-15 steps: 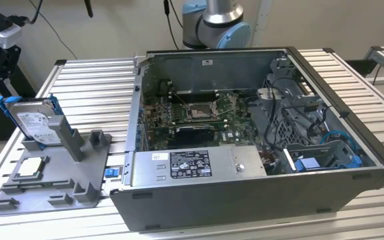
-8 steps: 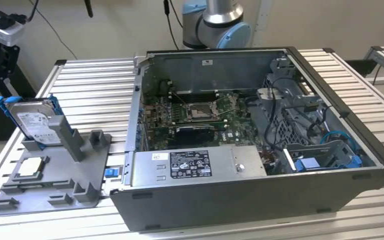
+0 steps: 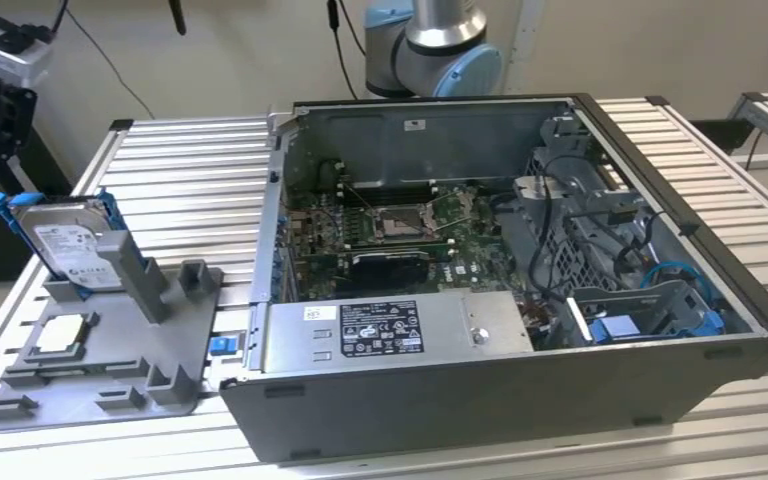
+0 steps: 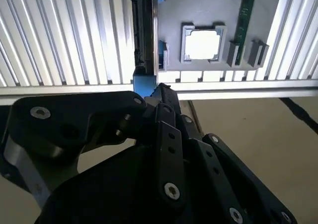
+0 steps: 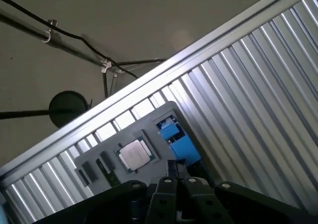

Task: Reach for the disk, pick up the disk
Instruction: 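Pick up the disk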

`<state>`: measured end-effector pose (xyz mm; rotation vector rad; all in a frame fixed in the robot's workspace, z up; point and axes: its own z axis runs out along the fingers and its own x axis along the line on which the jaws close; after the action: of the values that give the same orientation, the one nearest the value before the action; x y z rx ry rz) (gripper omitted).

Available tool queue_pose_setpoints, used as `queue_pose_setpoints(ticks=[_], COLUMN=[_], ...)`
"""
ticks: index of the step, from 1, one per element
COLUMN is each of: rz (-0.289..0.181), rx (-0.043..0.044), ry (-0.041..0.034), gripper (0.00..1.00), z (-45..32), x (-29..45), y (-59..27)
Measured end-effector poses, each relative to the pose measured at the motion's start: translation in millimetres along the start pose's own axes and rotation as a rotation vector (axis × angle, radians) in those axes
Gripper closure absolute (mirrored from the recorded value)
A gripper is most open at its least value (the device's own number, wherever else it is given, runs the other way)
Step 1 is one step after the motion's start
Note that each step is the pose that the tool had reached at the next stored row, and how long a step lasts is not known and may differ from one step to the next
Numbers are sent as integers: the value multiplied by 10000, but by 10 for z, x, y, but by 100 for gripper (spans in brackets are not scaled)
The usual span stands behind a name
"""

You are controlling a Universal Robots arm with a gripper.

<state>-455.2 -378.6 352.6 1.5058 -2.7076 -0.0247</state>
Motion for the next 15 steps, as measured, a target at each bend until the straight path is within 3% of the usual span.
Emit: queue_pose_setpoints(ticks=[10,15], rz=[-1818,-2716], rx=[64,172], ry=[59,46], gripper=[100,100], z=[0,2], x=[0,0], y=[0,0])
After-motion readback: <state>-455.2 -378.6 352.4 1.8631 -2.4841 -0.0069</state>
